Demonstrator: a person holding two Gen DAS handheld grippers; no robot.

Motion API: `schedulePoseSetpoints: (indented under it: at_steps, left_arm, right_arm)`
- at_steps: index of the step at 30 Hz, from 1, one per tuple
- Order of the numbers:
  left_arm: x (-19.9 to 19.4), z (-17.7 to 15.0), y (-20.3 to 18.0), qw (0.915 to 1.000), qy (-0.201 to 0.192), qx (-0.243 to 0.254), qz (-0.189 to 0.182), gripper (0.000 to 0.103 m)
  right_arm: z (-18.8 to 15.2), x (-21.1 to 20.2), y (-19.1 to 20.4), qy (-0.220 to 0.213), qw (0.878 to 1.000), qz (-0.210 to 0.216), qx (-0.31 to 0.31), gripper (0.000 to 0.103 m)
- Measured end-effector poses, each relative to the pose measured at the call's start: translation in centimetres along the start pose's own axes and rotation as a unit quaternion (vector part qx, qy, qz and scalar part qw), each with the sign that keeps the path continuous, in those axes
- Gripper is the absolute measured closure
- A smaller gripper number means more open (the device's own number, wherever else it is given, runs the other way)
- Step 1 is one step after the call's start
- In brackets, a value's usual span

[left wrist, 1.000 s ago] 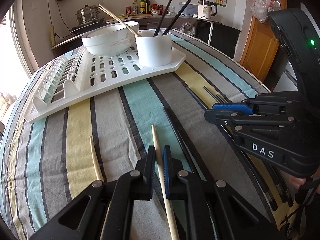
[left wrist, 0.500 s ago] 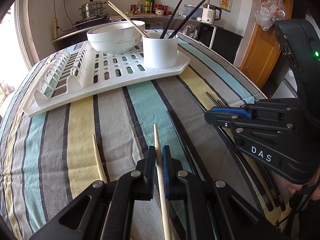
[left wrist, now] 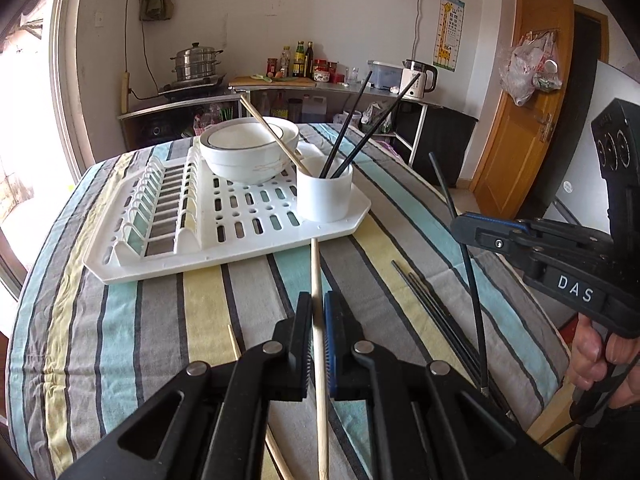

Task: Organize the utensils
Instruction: 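Lift both held chopsticks upright and carry them over the white cup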

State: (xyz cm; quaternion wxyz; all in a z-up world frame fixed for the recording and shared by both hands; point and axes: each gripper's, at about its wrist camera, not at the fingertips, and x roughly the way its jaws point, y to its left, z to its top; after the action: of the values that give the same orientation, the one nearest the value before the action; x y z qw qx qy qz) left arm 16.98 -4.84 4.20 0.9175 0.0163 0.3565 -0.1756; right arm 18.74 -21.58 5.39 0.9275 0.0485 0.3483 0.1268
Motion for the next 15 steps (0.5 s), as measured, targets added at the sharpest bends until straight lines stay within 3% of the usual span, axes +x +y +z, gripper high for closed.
schedulePoseSetpoints:
  at_steps: [6, 15]
  left_arm:
    - [-2.6, 0.9, 0.1, 0.9995, -0.032, -0.002, -0.005, 0.097]
    - [-4.1, 0.6, 0.4, 0.9987, -0.049, -0.010, -0.010, 0.097]
  right_arm:
    - [0.2, -2.5, 0.0, -0.037, 0.999, 0.008, 0.007, 0.098]
    - [-0.5, -4.2, 0.0, -0.058, 0.998, 0.010, 0.010, 0.098]
